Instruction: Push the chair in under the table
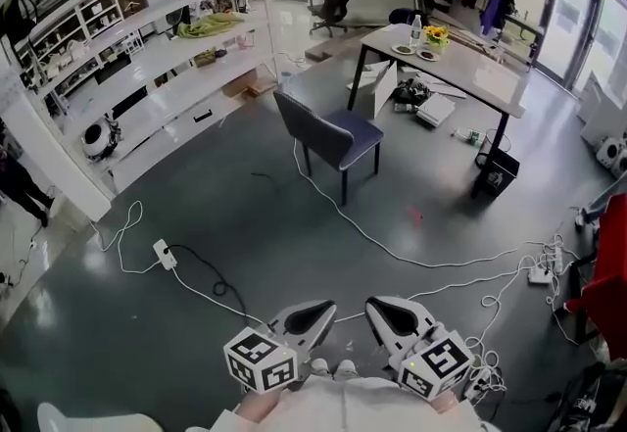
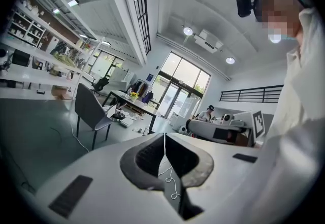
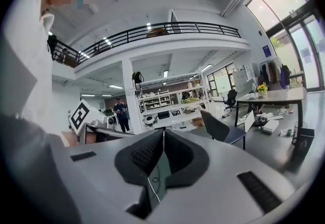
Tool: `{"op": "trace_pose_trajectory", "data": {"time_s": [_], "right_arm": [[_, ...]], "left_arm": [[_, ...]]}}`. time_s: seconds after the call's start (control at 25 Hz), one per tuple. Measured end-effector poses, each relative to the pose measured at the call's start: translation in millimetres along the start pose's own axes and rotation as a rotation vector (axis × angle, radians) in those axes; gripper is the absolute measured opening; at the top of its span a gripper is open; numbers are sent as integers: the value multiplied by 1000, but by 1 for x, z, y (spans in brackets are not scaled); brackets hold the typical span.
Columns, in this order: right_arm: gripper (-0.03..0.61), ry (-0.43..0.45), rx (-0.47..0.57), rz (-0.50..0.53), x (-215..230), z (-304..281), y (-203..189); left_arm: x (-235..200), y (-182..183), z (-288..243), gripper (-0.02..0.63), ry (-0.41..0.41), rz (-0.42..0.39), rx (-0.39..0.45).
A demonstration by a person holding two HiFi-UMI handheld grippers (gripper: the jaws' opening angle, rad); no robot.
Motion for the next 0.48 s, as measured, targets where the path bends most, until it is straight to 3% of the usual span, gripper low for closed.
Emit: {"op": "trace_pose_trajectory", "data": {"time_s": [0.48], "right_arm": [[32, 56, -47, -91, 27, -1, -27]], "left_arm": [[4, -13, -20, 20, 43, 50, 32]]}}
Point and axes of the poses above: the fingertips, and each gripper's own axes: z backward along the fingers, x to its right, y out of its top, the point moved 8 cm from there along z, backward along the fingers, and after that the axes turned 4 degrees about y, right-handed, at the moved point
